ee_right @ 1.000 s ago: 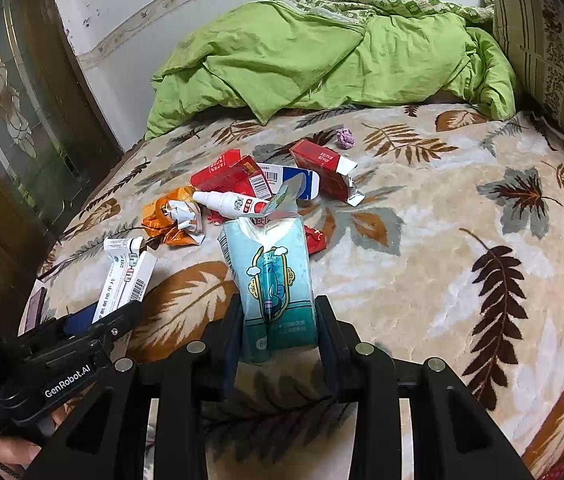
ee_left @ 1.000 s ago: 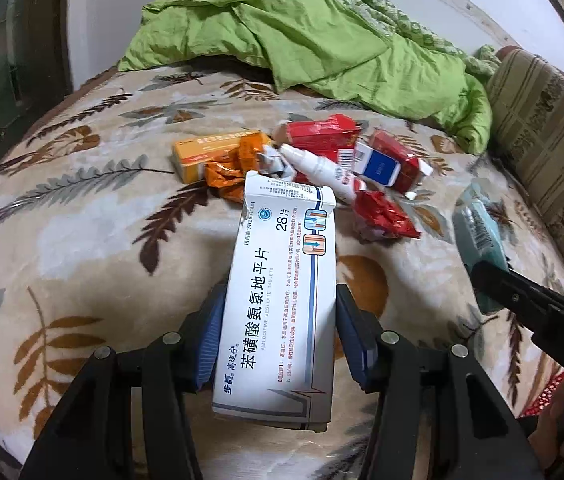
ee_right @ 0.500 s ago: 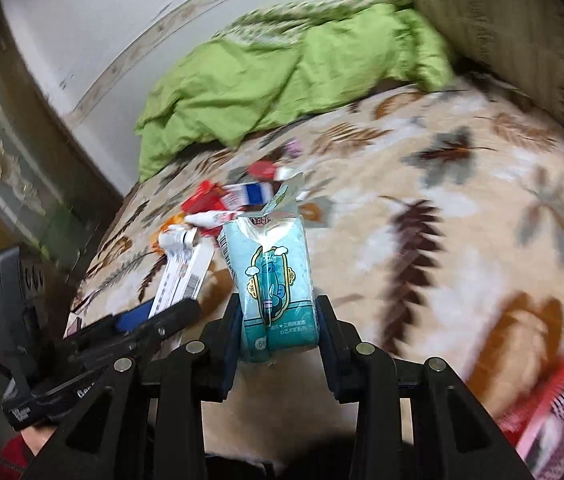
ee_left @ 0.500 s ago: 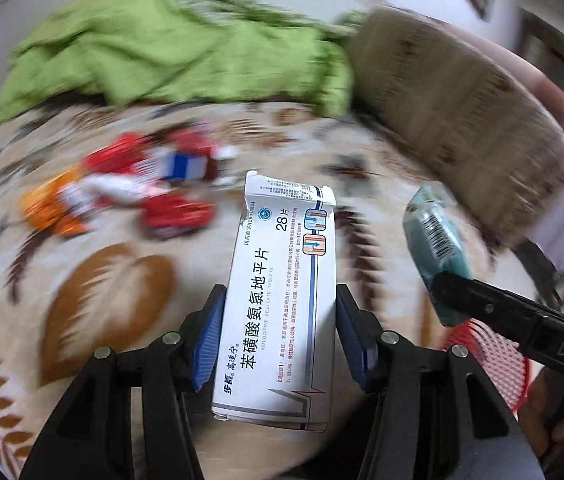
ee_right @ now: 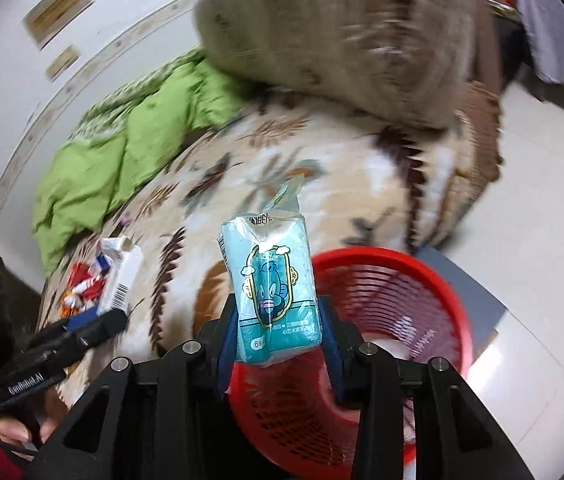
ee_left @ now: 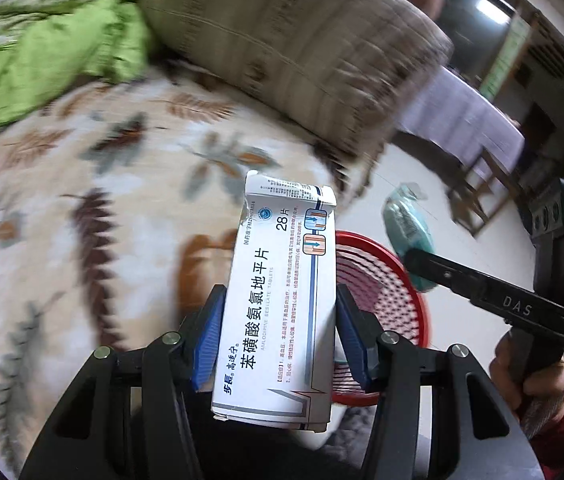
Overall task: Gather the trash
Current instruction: 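Carry the box and packet to the red wastebasket and open both tools, then grasp the red plastic bag with the right tool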
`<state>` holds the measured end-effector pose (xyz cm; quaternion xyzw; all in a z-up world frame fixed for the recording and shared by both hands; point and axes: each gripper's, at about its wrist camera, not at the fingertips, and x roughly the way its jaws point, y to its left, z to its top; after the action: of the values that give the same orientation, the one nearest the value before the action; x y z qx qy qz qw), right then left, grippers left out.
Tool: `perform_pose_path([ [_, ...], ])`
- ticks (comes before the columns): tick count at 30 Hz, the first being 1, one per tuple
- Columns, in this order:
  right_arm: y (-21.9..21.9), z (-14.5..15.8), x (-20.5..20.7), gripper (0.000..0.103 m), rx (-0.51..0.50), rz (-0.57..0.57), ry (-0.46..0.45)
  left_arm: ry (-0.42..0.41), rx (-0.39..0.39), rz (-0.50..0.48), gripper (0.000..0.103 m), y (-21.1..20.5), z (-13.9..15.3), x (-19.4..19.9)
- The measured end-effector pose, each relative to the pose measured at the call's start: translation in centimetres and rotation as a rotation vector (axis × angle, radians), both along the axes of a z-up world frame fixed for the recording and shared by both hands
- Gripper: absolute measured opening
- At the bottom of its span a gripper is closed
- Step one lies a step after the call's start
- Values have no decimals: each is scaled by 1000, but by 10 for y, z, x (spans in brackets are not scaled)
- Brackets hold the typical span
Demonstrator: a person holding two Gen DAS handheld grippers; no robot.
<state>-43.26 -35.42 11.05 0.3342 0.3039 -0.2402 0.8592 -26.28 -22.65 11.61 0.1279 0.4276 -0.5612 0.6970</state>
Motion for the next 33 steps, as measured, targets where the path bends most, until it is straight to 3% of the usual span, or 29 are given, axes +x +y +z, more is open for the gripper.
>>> perform_pose_path([
  [3, -5, -2, -12, 45, 14, -28, 0, 20, 29, -50, 53, -22, -7, -17],
  [7, -18, -4, -22, 59, 16, -76, 0, 15, 47, -64, 61, -32, -8, -26],
  [14, -21, 8, -17, 59, -3, -65, -39, 23, 5, 12, 65, -5, 5, -4],
  [19, -8, 12, 12, 59, 4, 22, -71, -28, 5, 139, 68, 34, 9, 24],
  [33, 92, -4, 164, 59, -7, 446, -9, 12, 14, 611, 68, 191, -13, 141],
])
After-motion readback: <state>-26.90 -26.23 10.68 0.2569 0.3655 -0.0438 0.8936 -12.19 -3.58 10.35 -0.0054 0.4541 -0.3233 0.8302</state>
